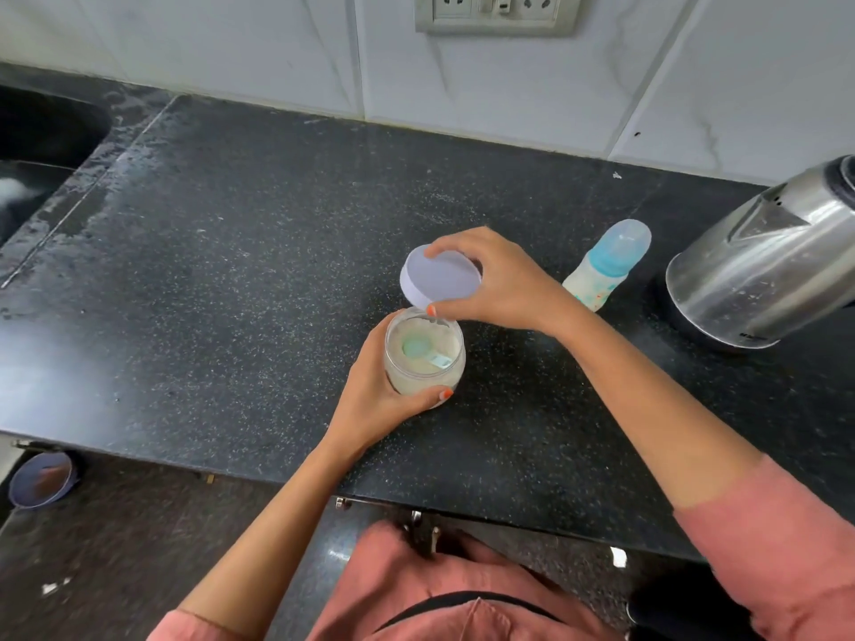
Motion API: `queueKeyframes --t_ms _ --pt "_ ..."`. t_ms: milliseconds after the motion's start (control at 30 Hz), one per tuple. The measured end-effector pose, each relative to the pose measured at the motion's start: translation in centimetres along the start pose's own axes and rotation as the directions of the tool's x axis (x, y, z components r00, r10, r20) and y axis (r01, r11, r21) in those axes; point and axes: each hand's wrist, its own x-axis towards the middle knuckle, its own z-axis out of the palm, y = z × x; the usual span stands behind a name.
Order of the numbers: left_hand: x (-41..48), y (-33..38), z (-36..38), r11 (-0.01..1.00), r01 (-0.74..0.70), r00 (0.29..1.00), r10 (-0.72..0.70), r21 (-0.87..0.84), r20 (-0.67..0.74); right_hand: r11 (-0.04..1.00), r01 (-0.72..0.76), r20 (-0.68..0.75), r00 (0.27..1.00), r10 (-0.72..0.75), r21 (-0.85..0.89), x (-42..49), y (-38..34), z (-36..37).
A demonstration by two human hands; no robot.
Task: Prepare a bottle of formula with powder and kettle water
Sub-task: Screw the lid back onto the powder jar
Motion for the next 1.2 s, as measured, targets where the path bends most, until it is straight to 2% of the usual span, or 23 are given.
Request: queueKeyframes --t_ms 200,500,700,767,867,1000,1100,1200 --pt "-0.1 -0.2 0.1 0.998 0.059 0.998 -0.059 -0.021 -0.016 0.978 0.062 0.108 0.993 -0.041 -0.199 -3.8 -1.9 1.5" --pt "-0.2 -0.4 0.3 0.997 0.057 0.998 -0.058 -0.048 -0.024 0.915 0.089 0.108 0.993 -0.051 -0.393 -3.7 -2.2 3.3" --pt "-0.2 -0.4 0.3 0.995 0.055 0.998 -0.057 -0.083 -0.023 0.825 0.032 0.053 0.999 -0.003 -0.564 -3.8 -3.2 3.5" --pt "-0.2 -0.4 0.3 0.995 0.057 0.998 -0.058 -0.085 -0.018 0.813 0.024 0.076 0.997 0.025 -0.582 -3.7 -3.5 3.2" --pt "-0.2 -0.5 0.3 0.997 0.052 0.998 -0.054 -0.060 -0.033 0.821 0.138 0.236 0.972 -0.005 -0.553 -3.2 -3.9 1.9" --pt "-0.1 -0.6 0.4 0.998 0.025 0.999 -0.026 -0.061 -0.023 0.768 0.369 0.523 0.851 -0.053 -0.523 -2.3 -4.2 1.0" --pt "-0.1 -1.0 0.5 0.997 0.045 0.999 -0.046 -0.063 -0.025 0.680 0.466 0.573 0.815 -0.081 -0.566 -1.9 -4.1 1.2" --pt "0.0 -1.2 0.6 0.997 0.044 0.999 -0.045 -0.067 -0.019 0.650 0.456 0.515 0.849 -0.113 -0.608 -1.9 -4.4 1.4"
